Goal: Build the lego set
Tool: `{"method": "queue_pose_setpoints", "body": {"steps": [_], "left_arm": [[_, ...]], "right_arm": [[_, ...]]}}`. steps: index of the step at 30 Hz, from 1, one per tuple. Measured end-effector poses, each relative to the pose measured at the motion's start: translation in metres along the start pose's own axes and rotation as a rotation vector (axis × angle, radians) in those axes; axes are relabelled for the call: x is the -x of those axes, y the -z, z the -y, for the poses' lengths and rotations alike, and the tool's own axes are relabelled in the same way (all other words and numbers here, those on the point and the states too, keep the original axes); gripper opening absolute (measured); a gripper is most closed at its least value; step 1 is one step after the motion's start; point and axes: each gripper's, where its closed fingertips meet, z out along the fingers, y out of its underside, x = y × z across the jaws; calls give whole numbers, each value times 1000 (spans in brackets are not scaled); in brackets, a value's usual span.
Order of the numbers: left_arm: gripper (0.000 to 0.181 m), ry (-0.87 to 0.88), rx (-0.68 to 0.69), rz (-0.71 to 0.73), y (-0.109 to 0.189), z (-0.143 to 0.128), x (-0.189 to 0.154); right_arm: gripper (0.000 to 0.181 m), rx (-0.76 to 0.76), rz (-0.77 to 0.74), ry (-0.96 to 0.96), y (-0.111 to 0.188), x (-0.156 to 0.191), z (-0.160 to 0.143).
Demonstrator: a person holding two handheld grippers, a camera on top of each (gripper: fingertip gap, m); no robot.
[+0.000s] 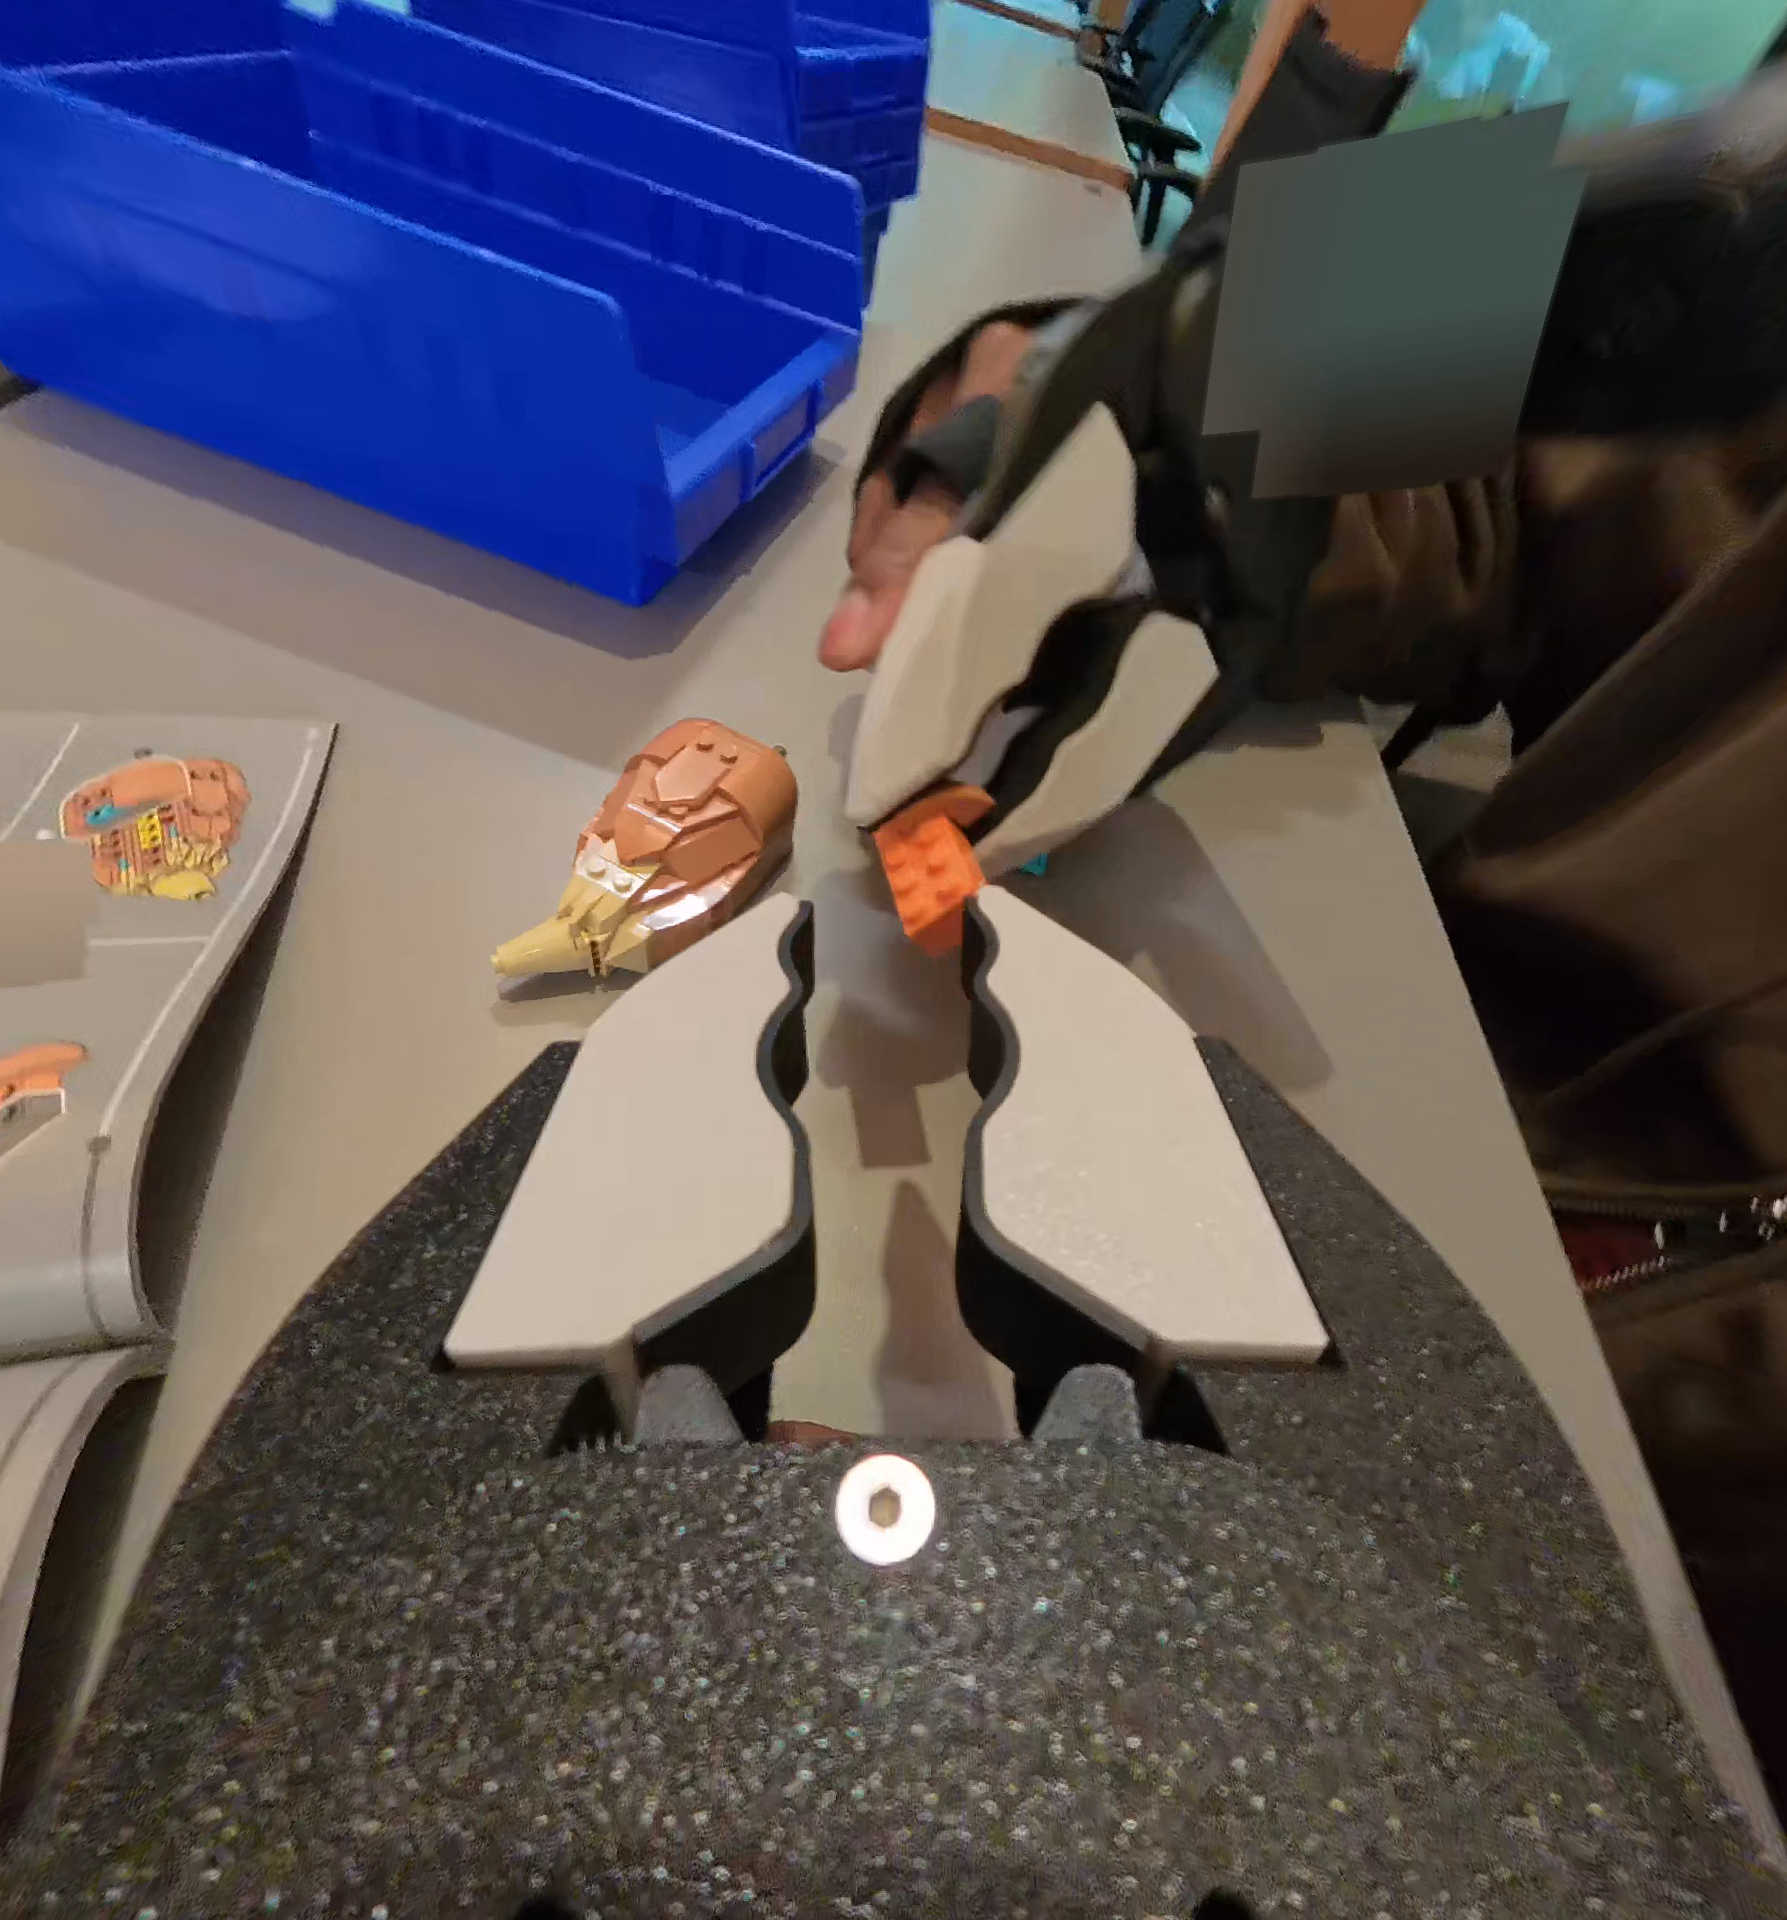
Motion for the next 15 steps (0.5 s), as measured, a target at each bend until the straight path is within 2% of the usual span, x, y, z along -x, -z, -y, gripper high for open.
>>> {"method": "queue_pose_setpoints", "body": {"steps": [8, 13, 15], "left_arm": [[32, -271, 53, 14, -15, -11, -13], [15, -387, 22, 87, -20, -4, -11], [14, -405, 25, 110, -21, -3, -8]], "right_arm": [[17, -73, 140, -262, 4, 6, 3], [17, -84, 168, -349, 3, 5, 2], [17, -77, 167, -359, 3, 4, 0]]}}
